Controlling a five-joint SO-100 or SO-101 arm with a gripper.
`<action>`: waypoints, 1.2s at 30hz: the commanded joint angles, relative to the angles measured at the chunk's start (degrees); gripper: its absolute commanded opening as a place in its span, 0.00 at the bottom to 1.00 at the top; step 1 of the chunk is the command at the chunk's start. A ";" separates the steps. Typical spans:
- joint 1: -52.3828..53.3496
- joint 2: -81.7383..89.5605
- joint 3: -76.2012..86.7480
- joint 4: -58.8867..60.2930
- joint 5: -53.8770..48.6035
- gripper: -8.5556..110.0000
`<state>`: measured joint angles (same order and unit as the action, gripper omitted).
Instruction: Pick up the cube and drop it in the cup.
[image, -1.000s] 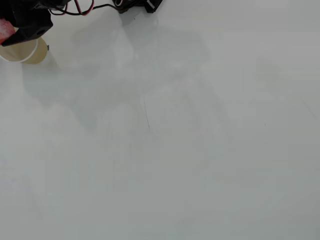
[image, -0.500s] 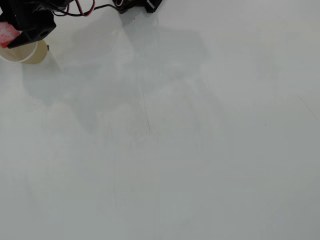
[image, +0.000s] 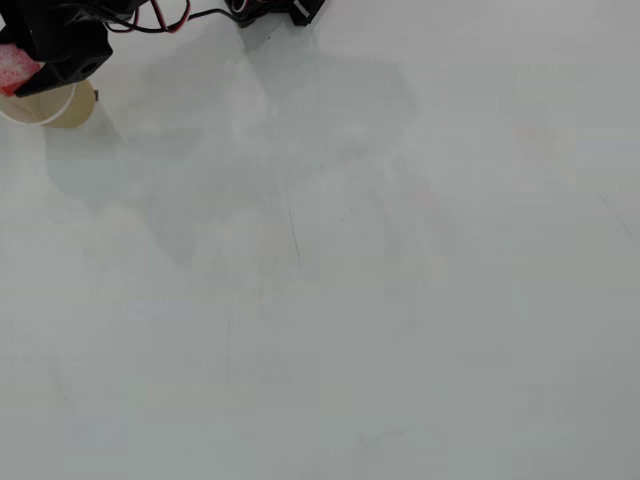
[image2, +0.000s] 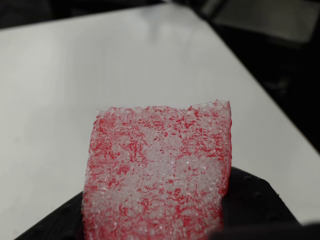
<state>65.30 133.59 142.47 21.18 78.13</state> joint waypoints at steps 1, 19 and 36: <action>-0.26 0.97 -6.42 -0.62 0.62 0.12; -0.97 0.53 -6.15 -1.32 1.32 0.27; -0.97 0.62 -5.71 -1.32 1.41 0.37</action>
<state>64.25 133.59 142.47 21.18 79.01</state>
